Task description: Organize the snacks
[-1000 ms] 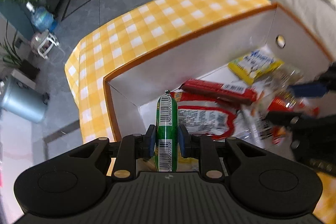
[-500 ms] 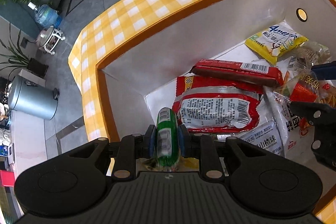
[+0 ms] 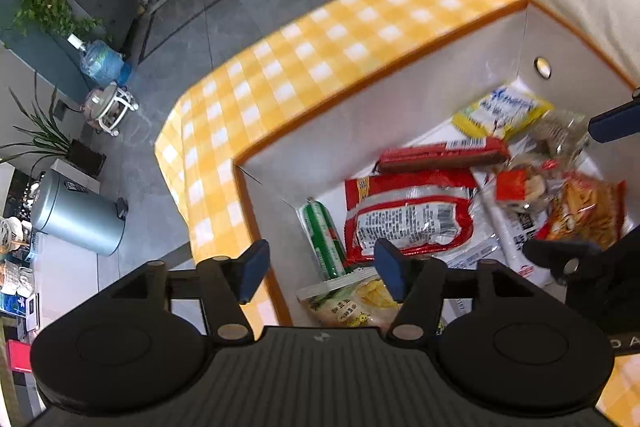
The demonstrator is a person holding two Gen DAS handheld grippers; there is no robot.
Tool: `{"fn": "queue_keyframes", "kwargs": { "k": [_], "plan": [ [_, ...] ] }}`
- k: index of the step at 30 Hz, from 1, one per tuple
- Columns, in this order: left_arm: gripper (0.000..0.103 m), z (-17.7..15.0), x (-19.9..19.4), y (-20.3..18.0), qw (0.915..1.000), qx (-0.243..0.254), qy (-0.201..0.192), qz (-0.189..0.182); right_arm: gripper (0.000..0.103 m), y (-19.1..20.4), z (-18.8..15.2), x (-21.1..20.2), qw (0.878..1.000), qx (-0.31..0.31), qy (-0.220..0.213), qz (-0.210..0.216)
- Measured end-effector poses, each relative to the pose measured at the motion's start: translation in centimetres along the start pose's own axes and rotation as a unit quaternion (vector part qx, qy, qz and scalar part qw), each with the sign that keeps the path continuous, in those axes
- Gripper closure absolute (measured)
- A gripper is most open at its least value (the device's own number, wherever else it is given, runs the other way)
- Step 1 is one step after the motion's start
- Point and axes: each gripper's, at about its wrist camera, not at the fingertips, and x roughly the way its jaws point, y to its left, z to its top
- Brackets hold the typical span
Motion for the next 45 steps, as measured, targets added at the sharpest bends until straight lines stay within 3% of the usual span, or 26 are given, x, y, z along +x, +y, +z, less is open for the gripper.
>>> {"fn": "queue_keyframes", "kwargs": {
  "k": [13,21,24,28,37,42,45],
  "plan": [
    [0.025,-0.9,-9.4,1.5,0.9936,-0.036,-0.106,0.016,0.004,0.7,-0.7,-8.5,0.998,0.0,-0.063,0.004],
    [0.015,-3.3,-16.2,1.4,0.9772,-0.05,-0.199,0.057,0.004,0.5,-3.3,-15.0,0.991,0.019,-0.129,0.009],
    [0.014,-4.5,-18.1,1.2,0.9719,-0.06,-0.219,0.063,0.004,0.5,-5.0,-16.5,0.989,0.033,-0.141,0.017],
    [0.011,-6.5,-20.0,0.2,0.9621,-0.052,-0.247,0.103,0.004,0.3,-7.8,-18.4,0.986,0.062,-0.155,0.028],
    [0.011,-10.3,-20.8,-0.4,0.9578,-0.135,-0.238,0.088,0.004,1.7,-12.5,-22.3,0.972,0.084,-0.22,0.001],
    [0.011,-12.6,-20.4,0.1,0.9554,-0.204,-0.204,0.062,0.004,3.4,-14.5,-23.6,0.965,0.084,-0.247,-0.041],
    [0.011,-14.1,-20.0,0.0,0.9571,-0.222,-0.177,0.061,0.004,4.5,-15.6,-23.6,0.963,0.083,-0.251,-0.056]
  ]
}}
